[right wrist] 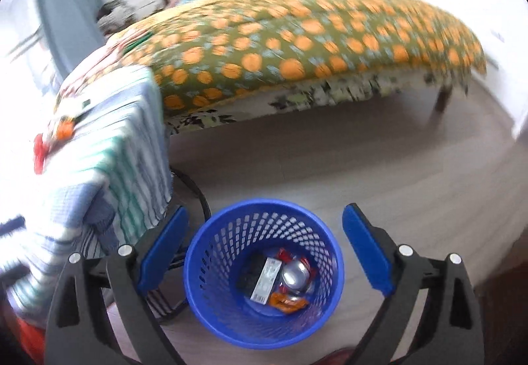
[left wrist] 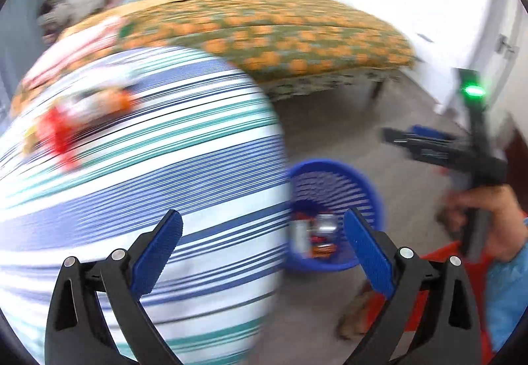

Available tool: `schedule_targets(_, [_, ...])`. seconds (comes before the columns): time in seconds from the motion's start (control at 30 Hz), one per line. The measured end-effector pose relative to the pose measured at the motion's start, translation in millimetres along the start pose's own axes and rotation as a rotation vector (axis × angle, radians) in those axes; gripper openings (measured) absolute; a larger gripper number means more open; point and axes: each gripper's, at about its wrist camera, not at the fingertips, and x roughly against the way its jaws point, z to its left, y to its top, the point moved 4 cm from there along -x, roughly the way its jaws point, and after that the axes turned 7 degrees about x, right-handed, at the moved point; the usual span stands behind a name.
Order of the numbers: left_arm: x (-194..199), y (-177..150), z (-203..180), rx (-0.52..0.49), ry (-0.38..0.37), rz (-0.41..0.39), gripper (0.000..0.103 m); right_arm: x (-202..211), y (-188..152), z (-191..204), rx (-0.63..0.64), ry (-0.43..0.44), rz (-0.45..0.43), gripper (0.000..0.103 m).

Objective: Collect trash
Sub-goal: 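Move both open tools back over the table, then grasp the yellow-green snack bag with the left gripper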

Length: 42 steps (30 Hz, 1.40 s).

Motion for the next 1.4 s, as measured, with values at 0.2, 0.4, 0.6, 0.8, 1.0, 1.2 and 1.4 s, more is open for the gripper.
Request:
schedule_targets(0.2, [23.0, -20.3, 120.6, 0.148, 0.195, -0.007, 0.097, 12.7, -4.9, 94.2, 0.17, 0.073, -0.033, 0.092])
schedule_targets(0.4, [43.0, -29.6, 208.1, 0.212, 0.309, 0.005, 0.096, 20.0, -6.7, 214.7, 0.344, 0.211, -0.002, 0.092])
schedule_targets(0.6, [46.0, -36.4, 262.8, 0.301, 0.321, 0.024, 0.098, 9.2, 18.4, 304.7, 0.451, 0.267, 0.033, 0.092])
schedule_targets(0.8, [47.0, -37.9, 263.0, 0.313, 0.315, 0.02, 0.097, -31.3, 39.9, 334.9, 0.463, 0.223, 0.08, 0.092])
schedule_targets(1.0, [45.9, -37.4, 260.2, 0.315, 0.318, 0.018, 0.097, -57.1, 47.4, 341.6, 0.45, 0.222, 0.109, 0.092])
schedule_targets(1.2, [45.5, -37.0, 261.5, 0.313, 0.318, 0.019, 0.098, -58.4, 47.2, 343.4, 0.433, 0.23, 0.094, 0.092])
schedule_targets(1.4, [45.8, -36.9, 261.8, 0.314, 0.319, 0.018, 0.098, -58.9, 46.7, 343.7, 0.432, 0.226, 0.094, 0.093])
